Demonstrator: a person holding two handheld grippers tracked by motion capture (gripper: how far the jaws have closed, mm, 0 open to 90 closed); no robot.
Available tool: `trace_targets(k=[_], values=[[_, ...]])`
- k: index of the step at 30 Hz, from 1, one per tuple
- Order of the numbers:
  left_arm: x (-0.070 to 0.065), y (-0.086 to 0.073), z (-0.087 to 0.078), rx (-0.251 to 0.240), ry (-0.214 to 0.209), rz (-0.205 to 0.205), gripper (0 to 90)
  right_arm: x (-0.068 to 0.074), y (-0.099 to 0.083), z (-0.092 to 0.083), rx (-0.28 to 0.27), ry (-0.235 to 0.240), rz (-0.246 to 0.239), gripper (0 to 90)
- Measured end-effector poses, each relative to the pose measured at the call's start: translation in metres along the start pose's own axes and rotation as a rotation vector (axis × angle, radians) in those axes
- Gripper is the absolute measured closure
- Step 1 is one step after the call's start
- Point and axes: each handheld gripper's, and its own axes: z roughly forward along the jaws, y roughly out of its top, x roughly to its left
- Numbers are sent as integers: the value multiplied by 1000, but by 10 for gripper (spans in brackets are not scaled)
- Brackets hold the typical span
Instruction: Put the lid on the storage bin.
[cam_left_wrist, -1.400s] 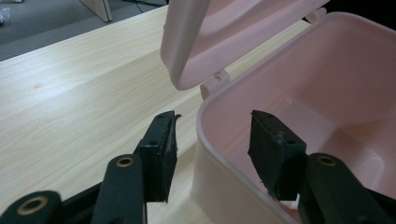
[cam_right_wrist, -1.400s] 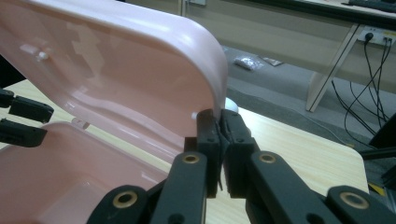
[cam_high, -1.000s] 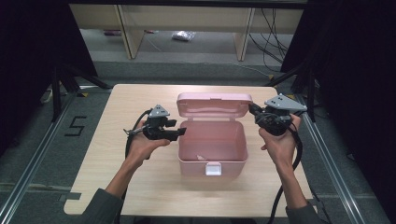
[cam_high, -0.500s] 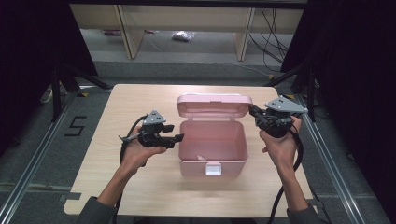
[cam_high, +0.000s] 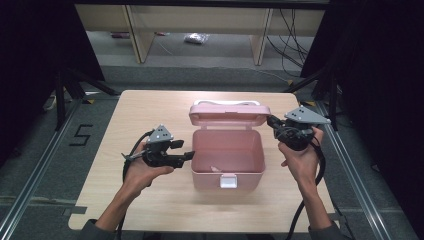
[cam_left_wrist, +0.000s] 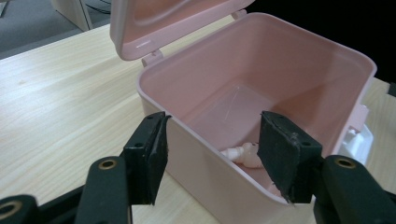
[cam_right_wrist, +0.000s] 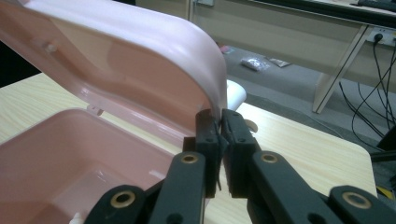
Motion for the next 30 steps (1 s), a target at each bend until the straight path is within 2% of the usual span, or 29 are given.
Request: trace_targets(k=[2,4,5,6,7,8,10,12,13,15,16,19,24,28,30], values=[[-1,-1,-1,-7,3,1,420,1,-1,0,-1,15,10,865],[-2,-2,-2,-8,-2,3,419,0,-1,-1,9,14,-1,865],[-2,-2,-3,-4,3,4,418,3,-1,-3,22,13,36,865],[-3,-3,-4,-2,-2,3,418,1,-1,-2,12,15,9,865],[-3,-4,-4,-11,-8,4,418,3,-2,-2,12,22,24,865],[-3,-5,-5,-9,-10,8,418,2,-2,-2,1,13,10,865],[-5,-6,-7,2,-1,10,418,2,-3,-2,8,12,23,864],[-5,-7,-8,-2,-3,10,416,1,-3,-3,7,7,-7,864],[-5,-8,-9,-1,2,9,416,2,-3,-4,15,17,3,864],[-6,-10,-12,-1,2,11,416,4,-5,-4,4,8,24,863],[-6,-11,-12,-2,2,7,416,3,-5,-4,1,11,4,863],[-7,-14,-15,-9,-6,9,416,2,-5,-6,10,10,-13,862],[-10,-17,-19,-16,-7,15,416,4,-7,-7,14,17,-7,860],[-14,-21,-24,-9,-11,21,415,5,-9,-8,15,34,19,858],[-16,-23,-24,-9,-13,24,413,4,-10,-9,13,29,0,856]])
